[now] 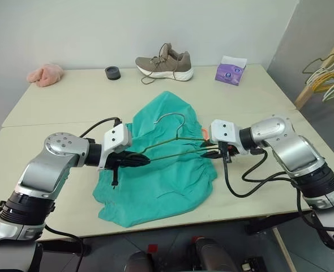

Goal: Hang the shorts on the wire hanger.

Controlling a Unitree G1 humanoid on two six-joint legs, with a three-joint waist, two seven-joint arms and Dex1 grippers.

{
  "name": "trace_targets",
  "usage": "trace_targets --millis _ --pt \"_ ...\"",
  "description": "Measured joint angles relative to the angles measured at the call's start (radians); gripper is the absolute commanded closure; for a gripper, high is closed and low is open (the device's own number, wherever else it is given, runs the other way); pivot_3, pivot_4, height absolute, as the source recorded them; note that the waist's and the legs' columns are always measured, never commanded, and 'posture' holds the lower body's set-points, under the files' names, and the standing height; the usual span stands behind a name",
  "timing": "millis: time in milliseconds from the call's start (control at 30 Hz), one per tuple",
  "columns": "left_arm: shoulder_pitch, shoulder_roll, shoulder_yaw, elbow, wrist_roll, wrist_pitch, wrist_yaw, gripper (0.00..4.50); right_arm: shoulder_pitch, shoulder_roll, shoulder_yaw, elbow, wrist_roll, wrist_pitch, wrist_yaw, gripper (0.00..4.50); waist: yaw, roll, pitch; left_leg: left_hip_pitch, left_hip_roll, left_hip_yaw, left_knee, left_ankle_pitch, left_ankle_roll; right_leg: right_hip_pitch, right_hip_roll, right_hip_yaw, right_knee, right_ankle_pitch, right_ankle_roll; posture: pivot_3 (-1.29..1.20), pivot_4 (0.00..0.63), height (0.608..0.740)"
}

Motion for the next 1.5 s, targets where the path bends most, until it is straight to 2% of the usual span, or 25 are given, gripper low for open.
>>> trace_targets --millis 33,333,367,433,600,733,867,1100,1267,1500 --pt "0.0 0.0 -0.002 -0.001 0.0 0.0 0.0 4.5 0.0 0.0 0.0 0.002 -0.001 0.0 0.002 4.47 0.0 0.0 0.0 0.0 0.0 0.0 0.0 0.0 0.0 0.0 0.0 0.0 0.0 0.0 0.0 -0.15 0.095 0.74" --pt "-0.006 -0.029 -0.005 0.012 0.021 -0.017 0.01 4.5 0.016 -0.007 -0.004 -0.011 -0.001 0.031 0.017 4.47 0.0 0.0 0.0 0.0 0.0 0.0 0.0 0.0 0.0 0.0 0.0 0.0 0.0 0.0 0.0 -0.16 0.094 0.74" --pt "-0.018 -0.052 -0.004 0.028 0.021 -0.006 0.026 3.98 0.022 -0.011 -0.013 -0.012 -0.001 0.039 0.012 4.5 0.001 0.0 0.0 0.0 0.0 0.0 0.001 0.0 0.0 0.0 0.0 0.0 0.0 0.0 0.0 -0.16 0.095 0.74" --pt "-0.032 -0.083 0.008 0.05 0.016 0.007 0.058 3.49 0.029 -0.013 -0.019 -0.014 -0.001 0.052 0.004 4.5 0.002 -0.001 0.0 -0.001 0.0 -0.001 0.002 0.0 0.0 0.0 0.0 -0.001 0.001 0.0 0.0 -0.16 0.096 0.74" --pt "-0.055 -0.12 0.075 0.058 -0.009 -0.001 0.117 1.93 0.093 -0.012 -0.036 -0.065 0.041 0.104 0.0 4.5 -0.001 0.0 0.0 -0.001 0.0 -0.001 0.001 0.0 0.0 0.0 0.0 0.0 0.001 0.0 0.0 -0.17 0.098 0.74" --pt "-0.052 -0.139 0.152 0.092 -0.063 0.038 0.163 1.93 0.138 -0.051 -0.089 -0.111 0.074 0.157 -0.012 4.5 -0.001 0.0 0.0 -0.001 0.0 -0.001 0.002 0.0 0.0 0.0 0.0 -0.001 0.001 0.0 0.0 -0.17 0.097 0.74" --pt "-0.029 -0.116 0.21 0.103 -0.101 0.069 0.176 1.93 0.195 -0.074 -0.14 -0.147 0.102 0.213 -0.044 4.5 -0.002 0.0 0.0 0.001 0.0 -0.001 0.001 0.0 0.0 0.001 0.0 0.0 0.002 0.0 0.0 -0.17 0.097 0.74" --pt "0.022 -0.073 0.298 0.195 -0.121 0.07 0.186 1.93 0.373 -0.166 -0.321 -0.156 0.173 0.333 -0.11 4.5 -0.001 0.0 0.0 0.001 0.0 -0.001 0.001 0.0 0.0 0.001 -0.001 -0.001 0.0 0.0 0.0 -0.2 0.103 0.74" --pt "0.132 -0.106 0.189 0.192 -0.085 0.043 0.156 1.93 0.499 -0.178 -0.446 -0.105 0.211 0.412 -0.184 4.5 -0.002 0.0 0.0 0.001 -0.001 0.0 0.001 0.0 0.0 0.002 -0.001 0.0 0.0 0.0 0.0 -0.21 0.109 0.74" --pt "0.203 -0.125 0.096 0.138 -0.056 0.017 0.136 1.93 0.566 -0.199 -0.515 -0.049 0.217 0.437 -0.249 4.5 -0.014 -0.001 0.0 0.002 0.0 -0.001 0.001 0.0 0.0 0.002 -0.001 0.0 0.001 0.0 0.0 -0.21 0.113 0.74"
